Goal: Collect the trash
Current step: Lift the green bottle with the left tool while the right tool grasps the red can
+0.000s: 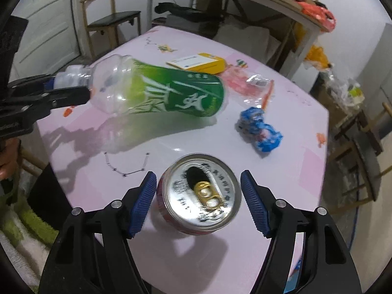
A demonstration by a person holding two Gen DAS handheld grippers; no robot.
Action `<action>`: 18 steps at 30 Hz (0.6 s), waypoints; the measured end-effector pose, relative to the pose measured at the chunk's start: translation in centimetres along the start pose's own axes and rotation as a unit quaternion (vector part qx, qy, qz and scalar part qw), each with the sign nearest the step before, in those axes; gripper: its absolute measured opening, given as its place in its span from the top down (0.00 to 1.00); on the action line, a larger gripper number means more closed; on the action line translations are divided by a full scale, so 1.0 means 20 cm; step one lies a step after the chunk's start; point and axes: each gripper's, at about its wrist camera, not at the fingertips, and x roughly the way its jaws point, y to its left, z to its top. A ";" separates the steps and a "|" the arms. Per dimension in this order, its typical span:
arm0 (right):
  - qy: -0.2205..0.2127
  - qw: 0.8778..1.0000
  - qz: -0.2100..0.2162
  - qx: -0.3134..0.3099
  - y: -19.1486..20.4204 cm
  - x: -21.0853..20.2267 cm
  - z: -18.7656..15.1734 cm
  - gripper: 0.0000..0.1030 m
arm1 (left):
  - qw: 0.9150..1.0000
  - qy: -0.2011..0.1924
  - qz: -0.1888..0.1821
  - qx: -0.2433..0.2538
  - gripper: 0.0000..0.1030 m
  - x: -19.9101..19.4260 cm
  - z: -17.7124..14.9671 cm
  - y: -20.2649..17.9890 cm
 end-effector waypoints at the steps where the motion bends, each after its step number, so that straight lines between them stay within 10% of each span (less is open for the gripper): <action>1: 0.001 1.000 0.004 -0.004 0.00 0.00 -0.01 0.31 | 1.000 -0.001 0.000 0.001 0.60 0.00 0.00 0.00; 12: -0.101 0.992 0.002 -0.075 0.08 -0.19 0.02 0.17 | 1.000 -0.015 -0.002 0.005 0.60 -0.04 0.04 0.00; 18: -0.181 0.959 -0.051 -0.211 0.25 -0.16 0.12 0.17 | 1.000 -0.011 -0.003 0.011 0.60 -0.05 0.07 0.00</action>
